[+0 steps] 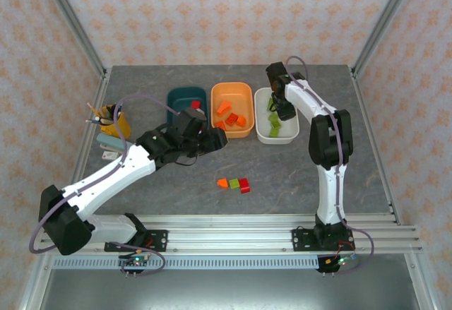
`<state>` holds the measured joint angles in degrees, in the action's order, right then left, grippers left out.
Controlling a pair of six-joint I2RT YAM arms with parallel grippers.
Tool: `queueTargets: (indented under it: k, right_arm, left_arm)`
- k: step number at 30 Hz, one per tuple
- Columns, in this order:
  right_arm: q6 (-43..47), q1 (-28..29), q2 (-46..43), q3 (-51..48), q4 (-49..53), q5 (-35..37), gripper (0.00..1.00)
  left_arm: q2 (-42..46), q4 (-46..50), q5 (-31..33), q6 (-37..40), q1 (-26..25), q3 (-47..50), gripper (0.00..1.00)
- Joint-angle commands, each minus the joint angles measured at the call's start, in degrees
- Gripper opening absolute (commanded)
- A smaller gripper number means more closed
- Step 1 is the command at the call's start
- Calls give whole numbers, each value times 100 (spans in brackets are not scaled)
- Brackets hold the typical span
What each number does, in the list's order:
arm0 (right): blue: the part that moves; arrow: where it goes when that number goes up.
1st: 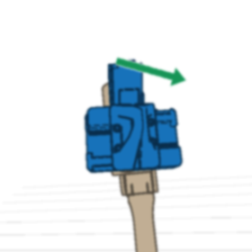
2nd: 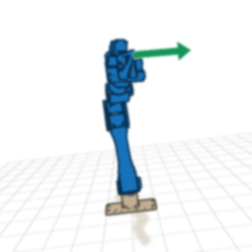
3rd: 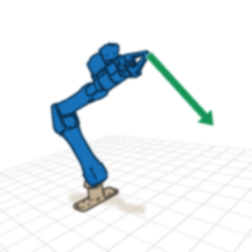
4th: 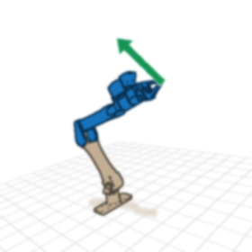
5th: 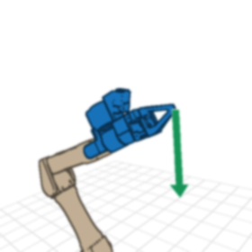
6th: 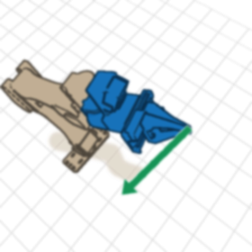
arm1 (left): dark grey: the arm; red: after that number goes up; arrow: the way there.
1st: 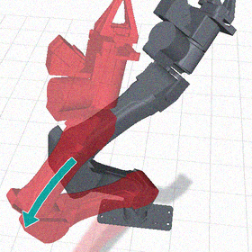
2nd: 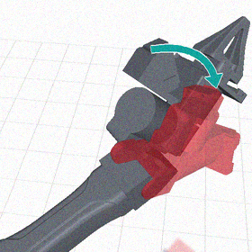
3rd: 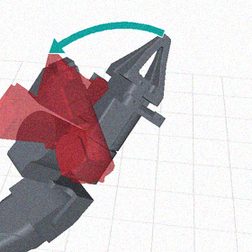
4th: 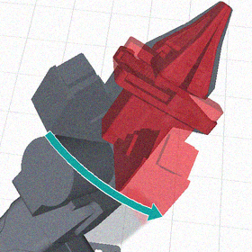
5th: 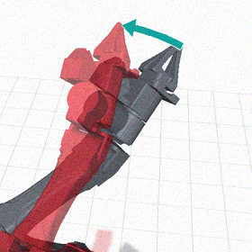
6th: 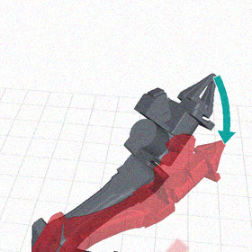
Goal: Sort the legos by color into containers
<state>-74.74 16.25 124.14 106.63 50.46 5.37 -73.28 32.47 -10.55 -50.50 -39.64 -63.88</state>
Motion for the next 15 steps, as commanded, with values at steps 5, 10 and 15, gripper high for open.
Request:
queueTargets:
  k: [5,10,15]
  right_arm:
    - [-14,1,414,926,542,99,83]
    - [239,134,76,1287,632,261,88]
    - [648,296,-720,1062,482,354,86]
  left_arm:
    - [-297,249,-214,648,-126,-225,74]
    - [-737,582,-290,1174,-242,-514,75]
    - [-1175,723,-457,860,-396,-797,75]
